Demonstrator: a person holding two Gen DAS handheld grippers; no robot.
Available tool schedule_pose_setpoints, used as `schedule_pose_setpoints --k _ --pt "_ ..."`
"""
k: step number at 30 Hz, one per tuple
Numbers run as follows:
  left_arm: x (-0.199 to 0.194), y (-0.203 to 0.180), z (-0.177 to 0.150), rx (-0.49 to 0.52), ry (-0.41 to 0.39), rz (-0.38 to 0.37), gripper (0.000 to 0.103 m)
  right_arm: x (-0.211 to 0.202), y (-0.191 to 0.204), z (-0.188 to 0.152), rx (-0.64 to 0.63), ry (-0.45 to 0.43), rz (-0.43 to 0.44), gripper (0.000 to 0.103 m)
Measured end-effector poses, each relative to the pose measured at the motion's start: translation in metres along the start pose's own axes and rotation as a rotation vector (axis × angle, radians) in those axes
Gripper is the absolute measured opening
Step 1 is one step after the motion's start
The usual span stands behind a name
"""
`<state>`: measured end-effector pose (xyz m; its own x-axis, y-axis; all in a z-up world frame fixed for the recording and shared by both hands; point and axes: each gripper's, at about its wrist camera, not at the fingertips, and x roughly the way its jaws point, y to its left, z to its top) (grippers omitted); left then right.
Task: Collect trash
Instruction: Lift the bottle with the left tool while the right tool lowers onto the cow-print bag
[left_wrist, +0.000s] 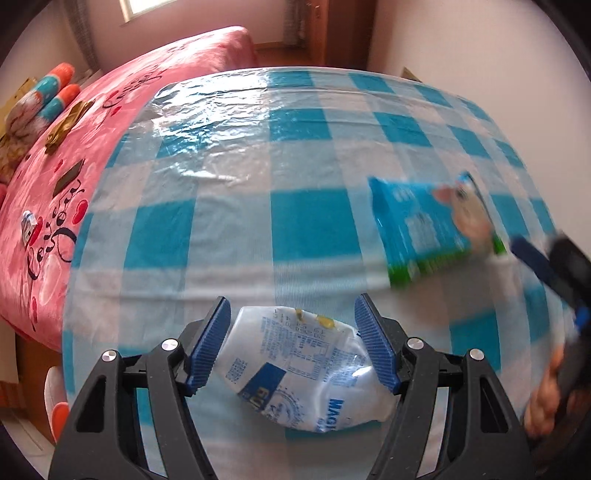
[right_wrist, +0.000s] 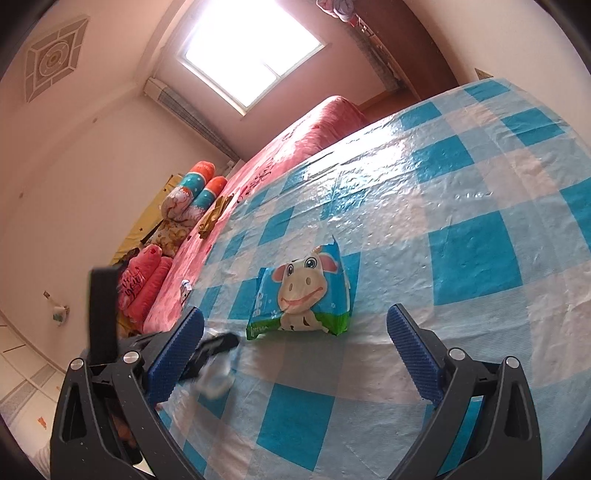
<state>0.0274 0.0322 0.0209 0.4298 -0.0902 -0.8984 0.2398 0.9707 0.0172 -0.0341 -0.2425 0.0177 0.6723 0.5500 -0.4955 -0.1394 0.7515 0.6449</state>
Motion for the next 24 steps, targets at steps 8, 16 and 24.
schedule_pose_setpoints --k 8,16,24 --pt "-0.052 0.017 -0.041 -0.046 -0.071 0.037 0.079 0.014 0.009 0.007 -0.025 0.006 -0.027 0.098" --pt "-0.058 0.027 -0.062 -0.190 -0.046 -0.039 0.080 0.037 0.020 0.011 -0.073 0.084 -0.040 0.098" --pt "-0.038 0.005 -0.046 -0.195 -0.029 -0.013 0.080 0.052 0.044 -0.003 -0.168 0.187 0.037 0.098"
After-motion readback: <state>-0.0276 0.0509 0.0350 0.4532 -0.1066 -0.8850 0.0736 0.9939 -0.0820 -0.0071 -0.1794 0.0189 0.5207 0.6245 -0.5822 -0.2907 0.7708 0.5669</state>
